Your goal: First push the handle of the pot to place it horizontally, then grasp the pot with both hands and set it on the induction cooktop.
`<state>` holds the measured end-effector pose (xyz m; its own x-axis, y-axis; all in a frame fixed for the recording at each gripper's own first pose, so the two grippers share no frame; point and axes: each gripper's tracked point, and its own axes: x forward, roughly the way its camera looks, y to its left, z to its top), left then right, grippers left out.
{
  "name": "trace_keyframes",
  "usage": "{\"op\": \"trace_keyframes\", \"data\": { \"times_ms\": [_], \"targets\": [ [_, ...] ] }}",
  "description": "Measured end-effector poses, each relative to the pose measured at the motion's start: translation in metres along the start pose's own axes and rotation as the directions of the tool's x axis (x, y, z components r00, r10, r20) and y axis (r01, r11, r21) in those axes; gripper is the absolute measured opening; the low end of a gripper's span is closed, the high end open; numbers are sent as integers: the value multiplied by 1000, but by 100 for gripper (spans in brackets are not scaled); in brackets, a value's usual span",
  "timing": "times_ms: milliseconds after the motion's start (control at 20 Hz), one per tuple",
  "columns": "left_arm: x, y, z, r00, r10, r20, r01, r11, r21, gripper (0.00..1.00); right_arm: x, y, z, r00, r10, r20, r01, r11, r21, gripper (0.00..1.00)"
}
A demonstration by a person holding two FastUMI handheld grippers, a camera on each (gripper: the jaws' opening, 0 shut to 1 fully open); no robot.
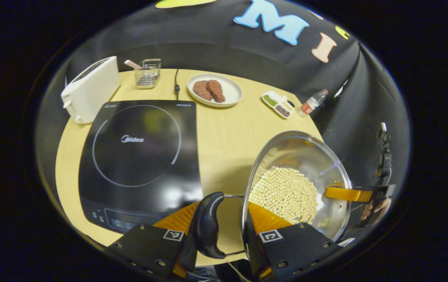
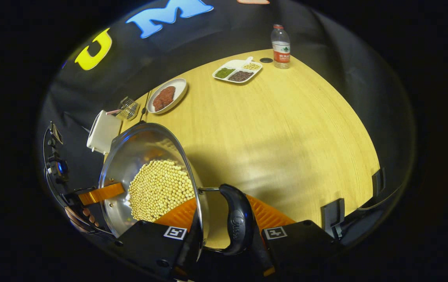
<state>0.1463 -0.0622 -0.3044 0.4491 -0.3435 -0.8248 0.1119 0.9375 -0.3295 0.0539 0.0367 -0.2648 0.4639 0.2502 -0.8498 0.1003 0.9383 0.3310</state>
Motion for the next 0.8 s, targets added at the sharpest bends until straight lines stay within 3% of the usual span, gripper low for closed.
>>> {"op": "trace_keyframes", "data": {
  "times_ms": [350, 400, 450, 550, 600, 800],
  "targets": [
    [-56, 93, -6, 998, 65, 17, -64, 996, -65, 58, 14, 94, -20, 997, 56, -45, -59, 996, -71, 54],
    [-60, 104, -6, 997, 75, 16, -74, 994, -75, 54, 18, 104, -20, 997, 61, -52, -65, 994, -84, 54],
    [-64, 116, -5, 996, 88, 18, -86, 992, -90, 58, 23, 115, -19, 996, 66, -56, -71, 993, -96, 54],
    [-68, 136, 0, 993, 112, 35, -108, 988, -111, 54, 35, 133, -15, 995, 79, -59, -85, 991, -106, 53],
    [-67, 144, 2, 992, 120, 40, -115, 986, -118, 58, 39, 140, -13, 994, 85, -66, -92, 990, -109, 54],
    [-72, 175, 13, 989, 134, 56, -124, 979, -161, 58, 54, 172, 8, 994, 100, -52, -107, 982, -157, 53]
  ]
}}
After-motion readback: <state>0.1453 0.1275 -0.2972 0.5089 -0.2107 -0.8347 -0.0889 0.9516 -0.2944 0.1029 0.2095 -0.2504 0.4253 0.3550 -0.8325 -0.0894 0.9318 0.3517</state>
